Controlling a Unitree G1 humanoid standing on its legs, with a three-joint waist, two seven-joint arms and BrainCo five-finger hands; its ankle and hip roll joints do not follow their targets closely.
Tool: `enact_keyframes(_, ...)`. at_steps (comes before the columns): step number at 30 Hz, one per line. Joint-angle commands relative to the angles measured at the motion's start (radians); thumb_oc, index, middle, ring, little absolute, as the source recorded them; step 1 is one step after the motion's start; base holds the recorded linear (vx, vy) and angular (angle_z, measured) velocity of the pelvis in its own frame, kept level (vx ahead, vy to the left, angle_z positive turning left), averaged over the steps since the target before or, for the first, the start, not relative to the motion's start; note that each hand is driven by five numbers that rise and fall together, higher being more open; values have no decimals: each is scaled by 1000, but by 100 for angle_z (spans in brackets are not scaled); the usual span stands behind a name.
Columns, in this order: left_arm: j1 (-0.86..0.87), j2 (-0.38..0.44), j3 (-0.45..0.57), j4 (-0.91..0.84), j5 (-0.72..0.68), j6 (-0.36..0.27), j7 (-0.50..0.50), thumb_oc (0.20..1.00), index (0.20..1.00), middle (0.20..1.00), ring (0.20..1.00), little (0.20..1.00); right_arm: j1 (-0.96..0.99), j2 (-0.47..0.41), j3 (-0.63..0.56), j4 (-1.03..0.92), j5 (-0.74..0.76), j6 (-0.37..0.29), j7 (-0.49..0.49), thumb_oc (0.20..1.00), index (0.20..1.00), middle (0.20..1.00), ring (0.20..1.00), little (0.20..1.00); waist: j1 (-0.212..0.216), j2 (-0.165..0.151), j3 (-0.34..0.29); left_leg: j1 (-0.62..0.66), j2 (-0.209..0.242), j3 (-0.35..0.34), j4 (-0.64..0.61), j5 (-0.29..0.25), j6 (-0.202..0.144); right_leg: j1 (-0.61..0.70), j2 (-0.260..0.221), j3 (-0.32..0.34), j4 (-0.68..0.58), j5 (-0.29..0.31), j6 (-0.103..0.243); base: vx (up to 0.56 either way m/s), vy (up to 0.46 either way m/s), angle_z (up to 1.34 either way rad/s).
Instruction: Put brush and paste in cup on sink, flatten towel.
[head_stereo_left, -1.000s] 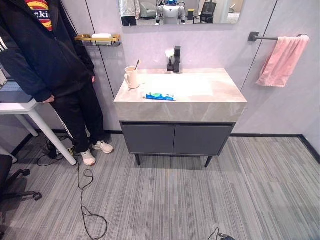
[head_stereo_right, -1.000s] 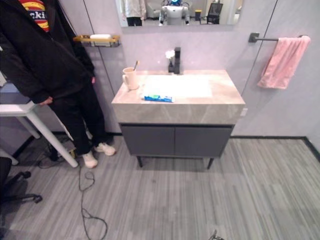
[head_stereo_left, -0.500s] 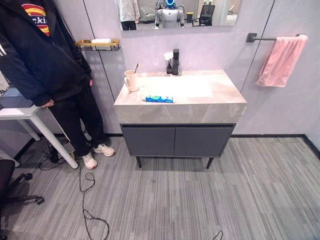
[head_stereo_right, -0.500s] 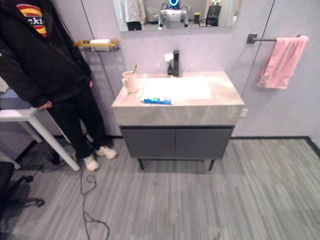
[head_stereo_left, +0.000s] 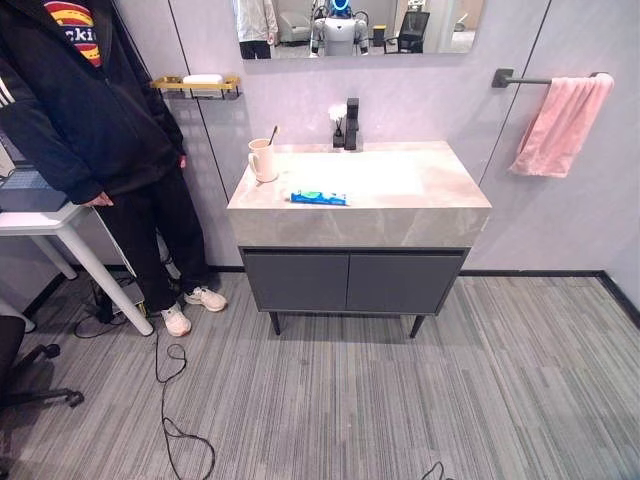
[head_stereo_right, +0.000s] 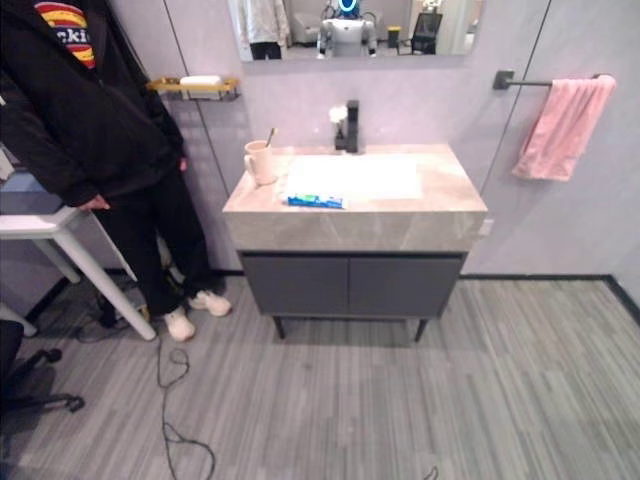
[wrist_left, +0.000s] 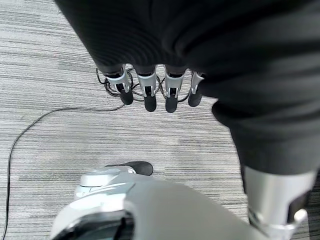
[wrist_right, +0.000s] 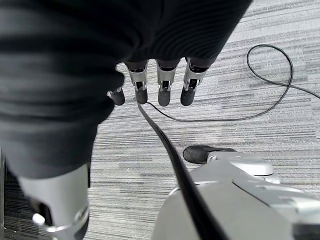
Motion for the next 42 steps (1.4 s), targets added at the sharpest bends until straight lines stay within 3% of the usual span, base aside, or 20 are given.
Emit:
enact_keyframes(1, -55, 45, -8, -21, -18, -56, 21, 1000, 1000, 1000, 1000, 1000, -91, 9, 3, -25, 43, -42, 2, 1000, 1000, 1000, 1000, 1000, 20, -70, 37, -26, -84, -23, 87, -59, 28, -31, -126, 77, -14, 111, 118, -66, 190, 10)
enact_keyframes(6, -44, 93, -9, -278, -103, -105, 52, 1000, 1000, 1000, 1000, 1000, -126, -10, 28, -215, 108, -89, -28, 1000, 1000, 1000, 1000, 1000, 25, -66, 109, -71, -121, -33, 187, -100, 57, -140, -150, 93, 203, 92, 130, -72, 196, 9)
enact_keyframes(7, -40, 100, -12, -302, -97, -104, 52, 1000, 1000, 1000, 1000, 1000, -128, -14, 34, -222, 103, -90, -27, 1000, 1000, 1000, 1000, 1000, 26, -65, 117, -68, -129, -40, 198, -110, 63, -159, -156, 99, 258, 106, 128, 78, 240, 24)
enact_keyframes(8, -36, 116, -17, -337, -79, -100, 55, 1000, 1000, 1000, 1000, 1000, -128, -24, 46, -252, 93, -85, -30, 1000, 1000, 1000, 1000, 1000, 23, -64, 134, -54, -145, -49, 213, -124, 84, -207, -166, 122, 370, 179, 122, 73, 177, 24)
enact_keyframes(10, -39, 127, -28, -368, -70, -103, 61, 1000, 1000, 1000, 1000, 1000, -139, -32, 58, -277, 75, -87, -36, 1000, 1000, 1000, 1000, 1000, 18, -61, 158, -45, -153, -46, 219, -130, 100, -237, -166, 136, 443, 237, 119, 19, 161, 17)
enact_keyframes(12, -40, 131, -35, -376, -63, -97, 55, 1000, 1000, 1000, 1000, 1000, -146, -36, 68, -291, 68, -86, -39, 1000, 1000, 1000, 1000, 1000, 14, -47, 172, -37, -147, -58, 219, -128, 103, -295, -138, 151, 496, 225, 117, 68, 112, 6)
enact_keyframes(14, -35, 131, -35, -376, -50, -94, 51, 1000, 1000, 1000, 1000, 1000, -136, -48, 66, -313, 56, -87, -41, 1000, 1000, 1000, 1000, 1000, -5, -49, 158, -14, -165, -83, 202, -132, 108, -319, -70, 170, 452, 189, 111, 232, 70, 0)
enact_keyframes(17, -38, 124, -34, -344, -43, -93, 51, 1000, 1000, 1000, 1000, 1000, -135, -56, 72, -330, 36, -86, -46, 1000, 1000, 1000, 1000, 1000, -17, -54, 148, 36, -170, -73, 155, -149, 102, -350, -114, 90, 265, 201, 125, 316, -23, 26)
enact_keyframes(19, -50, 109, -32, -299, -52, -92, 50, 1000, 1000, 1000, 1000, 1000, -144, -46, 78, -296, 28, -82, -44, 1000, 1000, 1000, 1000, 1000, -37, -63, 148, 104, -163, -102, 125, -174, 85, -361, -105, 89, 104, 257, 156, 455, -129, 17)
enact_keyframes(20, -47, 105, -32, -301, -56, -90, 48, 1000, 1000, 1000, 1000, 1000, -141, -47, 82, -304, 22, -80, -44, 1000, 1000, 1000, 1000, 1000, -39, -63, 146, 120, -154, -107, 117, -182, 81, -350, -100, 87, 81, 253, 156, 436, -170, 12)
enact_keyframes(21, -45, 95, -38, -290, -57, -86, 46, 1000, 1000, 1000, 1000, 1000, -122, -57, 97, -319, -10, -80, -43, 1000, 1000, 1000, 1000, 1000, -48, -68, 120, 145, -131, -134, 118, -185, 63, -320, -62, 131, 80, 221, 140, 418, -177, 12)
enact_keyframes(23, -46, 90, -41, -277, -62, -85, 49, 1000, 1000, 1000, 1000, 1000, -111, -70, 106, -335, -37, -83, -51, 1000, 1000, 1000, 1000, 1000, -55, -66, 101, 138, -105, -145, 152, -172, 45, -305, -12, 144, 101, 192, 112, 409, -203, 37)
enact_keyframes(25, -43, 87, -37, -275, -70, -86, 48, 1000, 1000, 1000, 1000, 1000, -98, -82, 115, -361, -66, -85, -54, 1000, 1000, 1000, 1000, 1000, -59, -62, 93, 130, -89, -151, 201, -151, 20, -291, 4, 124, 105, 172, 99, 307, -173, 53)
enact_keyframes(27, -43, 85, -33, -262, -68, -85, 50, 1000, 1000, 1000, 1000, 1000, -69, -114, 126, -420, -111, -91, -63, 1000, 1000, 1000, 1000, 1000, -58, -69, 101, 24, -69, -159, 463, 19, -38, -221, 23, 108, 88, 140, 57, 308, -237, 36)
enact_keyframes(29, -66, 95, -42, -267, -77, -86, 58, 1000, 1000, 1000, 1000, 1000, -69, -131, 120, -458, -101, -98, -80, 1000, 1000, 1000, 1000, 1000, -51, -90, 142, -106, -60, -128, 645, 88, -46, -191, 14, 103, 86, 123, 29, 148, -227, 8)
enact_keyframes(30, -87, 103, -49, -274, -85, -91, 77, 1000, 1000, 1000, 1000, 1000, -84, -130, 121, -451, -79, -106, -97, 1000, 1000, 1000, 1000, 1000, -46, -97, 164, -185, -25, -74, 645, 92, -28, -174, 15, 100, 83, 95, 15, 175, -188, 0)
enact_keyframes(34, -129, 122, -65, -278, -82, -97, 94, 1000, 1000, 1000, 1000, 1000, -121, -117, 138, -421, -81, -109, -120, 1000, 1000, 1000, 1000, 1000, -23, -96, 195, -327, 11, 2, 483, 33, -13, -140, 26, 87, 83, 42, 16, 231, -55, 5)
enact_keyframes(35, -130, 132, -60, -257, -64, -98, 100, 1000, 1000, 1000, 1000, 1000, -125, -111, 154, -424, -98, -109, -114, 1000, 1000, 1000, 1000, 1000, -12, -89, 188, -357, -2, 8, 376, 33, -15, -125, 35, 93, 82, 28, 18, 291, 51, 3)
enact_keyframes(38, -122, 142, -46, -227, -47, -98, 101, 1000, 1000, 1000, 1000, 1000, -117, -107, 173, -435, -121, -107, -106, 1000, 1000, 1000, 1000, 1000, 6, -75, 180, -353, -30, -11, 260, 74, -18, -92, 54, 117, 80, 8, 21, 291, 111, -11)
enact_keyframes(42, -82, 150, -18, -209, -27, -101, 93, 1000, 1000, 1000, 1000, 1000, -77, -100, 179, -454, -157, -108, -82, 1000, 1000, 1000, 1000, 1000, 11, -70, 163, -291, -93, -52, 223, 55, 4, -67, 46, 174, 120, -12, 49, 291, 218, -65)
